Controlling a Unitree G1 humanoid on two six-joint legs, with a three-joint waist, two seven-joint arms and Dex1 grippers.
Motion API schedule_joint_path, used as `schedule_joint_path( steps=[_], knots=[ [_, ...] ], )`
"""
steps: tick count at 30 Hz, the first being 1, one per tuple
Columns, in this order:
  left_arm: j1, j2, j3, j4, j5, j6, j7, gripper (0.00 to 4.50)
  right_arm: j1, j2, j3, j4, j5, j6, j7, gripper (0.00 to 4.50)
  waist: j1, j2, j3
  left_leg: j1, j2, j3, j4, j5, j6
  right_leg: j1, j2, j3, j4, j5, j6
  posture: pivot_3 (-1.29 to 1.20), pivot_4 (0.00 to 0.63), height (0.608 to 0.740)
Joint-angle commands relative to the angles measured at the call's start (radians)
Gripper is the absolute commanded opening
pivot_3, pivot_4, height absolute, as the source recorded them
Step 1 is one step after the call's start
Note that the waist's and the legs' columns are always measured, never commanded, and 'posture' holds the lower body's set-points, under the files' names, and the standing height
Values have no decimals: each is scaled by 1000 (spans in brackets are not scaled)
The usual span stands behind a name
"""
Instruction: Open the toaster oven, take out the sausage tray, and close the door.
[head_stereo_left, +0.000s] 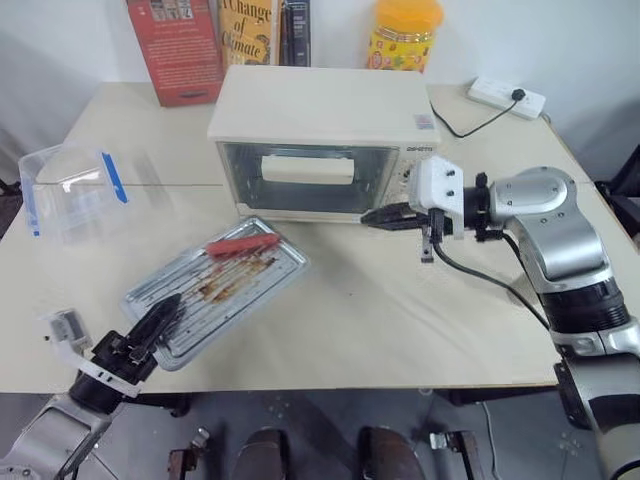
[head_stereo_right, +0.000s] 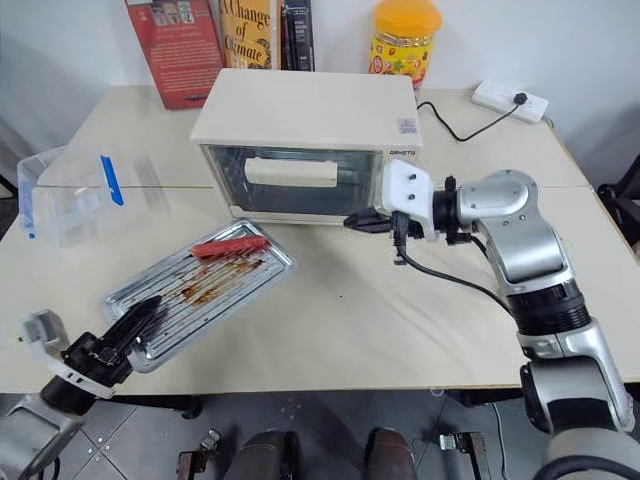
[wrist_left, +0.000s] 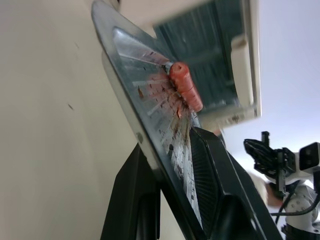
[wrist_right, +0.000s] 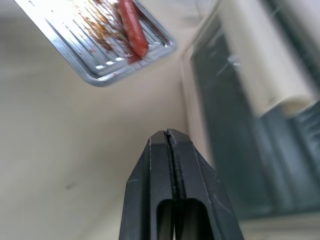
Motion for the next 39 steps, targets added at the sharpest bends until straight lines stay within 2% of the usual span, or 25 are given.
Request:
schedule_joint_path(
  steps=[1,4,10,14,21,28,35,37,39],
  knots=[
    [-49,35,-32,28,15,45,-49,580,33,-44,-67,-99,76,68,21,1274,3,0,0,0,0,1,0,0,0,0,0,0,0,0,0,0,150,740],
    [-112,61,-69,77,37,85,-80,580,76,-64,-101,-118,103,91,18,2255,4,0,0,0,0,2,0,0,0,-1,0,1,0,0,0,0,150,740],
    [-286,78,-160,194,108,165,-139,580,216,-125,-193,-189,202,154,42,4490,20,0,0,0,-1,1,0,0,0,0,0,1,0,0,0,0,150,740],
    [-401,82,-213,280,184,213,-183,580,303,-150,-222,-189,187,145,11,4500,25,0,0,0,0,2,0,0,0,-1,0,1,0,0,0,0,150,740],
    [-634,98,-335,452,404,300,-341,580,394,-143,-279,-208,208,170,-63,4500,33,0,0,0,-1,3,1,0,0,-1,0,1,1,0,0,0,150,740],
    [-842,42,-452,667,644,310,-511,580,429,-153,-302,-218,207,165,-95,4500,36,0,0,0,-1,3,1,0,0,-1,0,1,1,0,1,0,150,740],
    [-967,2,-512,841,827,318,-652,580,452,-172,-326,-231,207,170,-112,4500,36,0,0,0,-1,3,1,1,0,-1,0,0,1,0,1,0,150,740],
    [-982,5,-523,865,869,324,-681,1293,456,-177,-326,-231,204,170,-114,4500,36,0,0,0,-1,3,1,1,0,-1,0,0,1,0,1,0,150,740],
    [-993,5,-519,883,897,332,-706,1778,459,-179,-325,-231,203,170,-116,4500,35,0,0,0,-1,3,1,1,0,-1,0,0,1,0,1,0,150,740]
  ],
)
